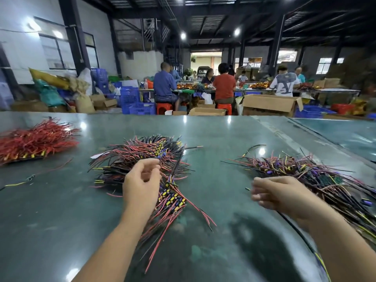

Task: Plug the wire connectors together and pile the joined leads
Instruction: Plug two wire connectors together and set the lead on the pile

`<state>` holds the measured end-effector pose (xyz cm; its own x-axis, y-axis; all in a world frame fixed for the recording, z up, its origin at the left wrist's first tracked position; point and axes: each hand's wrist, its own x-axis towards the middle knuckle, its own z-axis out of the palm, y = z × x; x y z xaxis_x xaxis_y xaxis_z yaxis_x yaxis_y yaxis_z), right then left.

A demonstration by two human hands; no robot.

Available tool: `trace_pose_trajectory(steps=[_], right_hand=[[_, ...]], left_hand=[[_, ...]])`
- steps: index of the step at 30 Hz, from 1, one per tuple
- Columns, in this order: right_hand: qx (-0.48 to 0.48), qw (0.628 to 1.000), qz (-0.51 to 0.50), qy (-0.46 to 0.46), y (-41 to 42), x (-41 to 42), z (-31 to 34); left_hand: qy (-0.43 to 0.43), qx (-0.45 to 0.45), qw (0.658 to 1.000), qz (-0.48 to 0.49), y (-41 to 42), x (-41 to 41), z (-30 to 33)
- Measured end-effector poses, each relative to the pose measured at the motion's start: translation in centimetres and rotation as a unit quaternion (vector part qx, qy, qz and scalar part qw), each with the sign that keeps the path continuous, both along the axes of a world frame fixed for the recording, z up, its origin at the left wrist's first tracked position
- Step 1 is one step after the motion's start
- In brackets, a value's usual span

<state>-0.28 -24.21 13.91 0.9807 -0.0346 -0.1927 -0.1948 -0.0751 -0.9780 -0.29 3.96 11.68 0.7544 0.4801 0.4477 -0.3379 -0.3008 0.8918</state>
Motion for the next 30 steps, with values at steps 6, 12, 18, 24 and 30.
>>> trace_pose_trajectory(steps=[6,12,18,24,30], right_hand=[[-0.465,0.885,-0.019,0.027,-1.2,-0.3,-1.3],[-0.520,0.848,-0.067,-0.081,0.5,-1.0,-2.1],[-0.436,0.877,-0.055,-0.193,3.9,-2.2,-3.2],[-0.388,0.895,-0.014,-0.220,5.8,-2.6,-4.2],[-0.317,0.920,-0.002,-0.231,6.0,-2.4,-4.2]], left_hand=[[0.162,0.230,0.953,0.110,2.5,0.8,-1.7],[0.248,0.395,0.884,0.035,1.3,1.5,-2.9],[0.146,0.388,0.909,0.039,0.9,1.5,-3.1],[0.002,0.237,0.971,0.014,0.6,1.4,-2.1],[-0.033,-0.209,0.965,-0.154,-0.8,0.7,-0.6]])
